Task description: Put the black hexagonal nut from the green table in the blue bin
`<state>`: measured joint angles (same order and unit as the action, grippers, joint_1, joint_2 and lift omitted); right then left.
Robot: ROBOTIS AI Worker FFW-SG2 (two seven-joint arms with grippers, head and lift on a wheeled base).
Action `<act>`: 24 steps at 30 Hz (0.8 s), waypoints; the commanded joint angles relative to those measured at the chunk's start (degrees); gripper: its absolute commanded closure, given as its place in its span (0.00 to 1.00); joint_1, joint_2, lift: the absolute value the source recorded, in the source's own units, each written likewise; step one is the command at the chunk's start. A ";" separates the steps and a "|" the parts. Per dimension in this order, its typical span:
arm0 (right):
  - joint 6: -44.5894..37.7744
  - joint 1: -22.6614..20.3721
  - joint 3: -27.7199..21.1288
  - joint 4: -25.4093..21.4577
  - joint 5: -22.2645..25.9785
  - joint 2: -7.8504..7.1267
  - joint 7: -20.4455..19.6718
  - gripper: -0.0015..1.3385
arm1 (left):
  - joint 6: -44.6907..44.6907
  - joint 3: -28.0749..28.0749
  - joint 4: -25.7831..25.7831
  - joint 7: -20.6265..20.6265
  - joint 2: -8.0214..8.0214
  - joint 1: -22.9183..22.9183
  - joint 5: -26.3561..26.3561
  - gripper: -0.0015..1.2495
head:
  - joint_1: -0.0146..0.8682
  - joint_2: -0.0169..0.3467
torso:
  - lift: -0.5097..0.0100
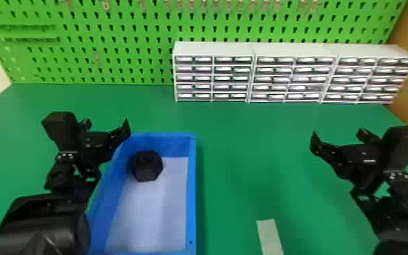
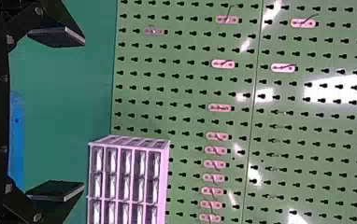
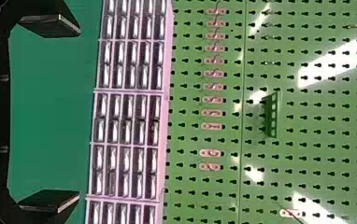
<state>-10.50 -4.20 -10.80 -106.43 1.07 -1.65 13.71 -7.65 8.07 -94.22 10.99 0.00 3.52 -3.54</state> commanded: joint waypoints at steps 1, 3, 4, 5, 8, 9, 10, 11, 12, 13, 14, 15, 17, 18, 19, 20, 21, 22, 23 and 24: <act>0.04 -0.02 -0.10 0.00 -0.01 0.07 0.00 0.06 | 0.00 -0.07 0.00 0.00 0.15 -0.09 -0.07 0.15 | 0.79 0.19 | 0.79; 0.04 -0.02 -0.10 0.00 -0.10 0.07 0.00 0.06 | 0.00 -0.07 0.00 0.00 0.15 -0.09 -0.07 0.15 | 0.79 0.19 | 0.79; 0.04 -0.02 -0.10 0.00 -0.01 0.07 0.00 0.06 | 0.00 -0.16 0.00 0.00 0.15 -0.09 -0.07 0.15 | 0.79 0.19 | 0.79; 0.04 -0.02 -0.10 0.00 -0.01 0.07 0.00 0.06 | 0.00 -0.16 0.00 0.00 0.15 -0.09 -0.07 0.15 | 0.79 0.19 | 0.79; -0.05 -0.02 -0.10 0.00 -0.01 0.07 0.00 0.06 | 0.00 -0.07 0.00 0.00 0.15 -0.09 -0.15 0.15 | 0.79 0.19 | 0.79; 0.04 -0.02 -0.01 0.00 -0.01 0.07 0.00 0.06 | 0.00 -0.16 0.00 0.00 0.15 -0.09 -0.15 0.15 | 0.79 0.19 | 0.79; -0.05 -0.02 -0.01 0.00 -0.01 0.07 0.00 0.06 | 0.00 -0.16 0.00 0.00 0.15 -0.09 -0.15 0.15 | 0.79 0.19 | 0.79; -0.05 -0.02 -0.01 0.00 -0.01 0.07 0.00 0.06 | 0.00 -0.16 0.00 0.00 0.15 -0.09 -0.15 0.15 | 0.79 0.19 | 0.79; -0.05 -0.02 -0.01 0.00 -0.01 0.07 0.00 0.06 | 0.00 -0.16 0.00 0.00 0.15 -0.09 -0.15 0.15 | 0.79 0.19 | 0.79; -0.05 -0.02 -0.01 0.00 -0.01 0.07 0.00 0.06 | 0.00 -0.16 0.00 0.00 0.15 -0.09 -0.15 0.15 | 0.79 0.19 | 0.79; -0.05 -0.02 -0.01 0.00 -0.01 0.07 0.00 0.06 | 0.00 -0.07 0.00 0.00 0.15 -0.09 -0.15 0.15 | 0.79 0.19 | 0.79; 0.04 -0.02 -0.01 0.00 -0.01 0.07 0.00 0.06 | 0.00 -0.07 0.00 0.00 0.15 -0.09 -0.15 0.15 | 0.79 0.19 | 0.79; -0.05 -0.02 -0.01 0.00 -0.01 0.07 0.00 0.06 | 0.00 -0.16 0.00 0.00 0.15 -0.09 -0.15 0.15 | 0.79 0.19 | 0.79; -0.05 -0.02 -0.01 0.00 -0.01 0.07 0.00 0.06 | 0.00 -0.16 0.00 0.00 0.15 -0.09 -0.15 0.15 | 0.79 0.19 | 0.79; 0.04 -0.02 0.07 0.00 -0.01 0.07 0.00 0.06 | 0.00 -0.07 0.00 0.00 0.15 -0.09 -0.15 0.15 | 0.79 0.19 | 0.79; 0.04 -0.02 0.07 0.00 -0.01 0.07 0.00 0.06 | 0.00 -0.07 0.00 0.00 0.15 -0.09 -0.15 0.15 | 0.79 0.19 | 0.79; 0.04 -0.02 0.07 0.00 -0.01 0.07 0.00 0.06 | 0.00 -0.07 0.00 0.00 0.15 -0.09 -0.15 0.15 | 0.79 0.19 | 0.79; -0.05 -0.02 0.07 0.00 -0.01 0.07 0.00 0.06 | 0.00 -0.07 0.00 0.00 0.15 -0.09 -0.15 0.15 | 0.79 0.19 | 0.79; -0.05 -0.02 0.07 0.00 -0.01 0.07 0.00 0.06 | 0.00 -0.07 0.00 0.00 0.15 -0.09 -0.07 0.15 | 0.79 0.19 | 0.79; -0.05 0.07 0.07 0.00 -0.01 0.07 0.00 0.06 | 0.00 -0.07 0.00 0.00 0.15 0.00 -0.07 0.15 | 0.79 0.19 | 0.79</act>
<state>-10.52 -4.22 -10.74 -106.44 1.05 -1.58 13.71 -7.65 7.99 -94.22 10.99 0.00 3.43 -3.69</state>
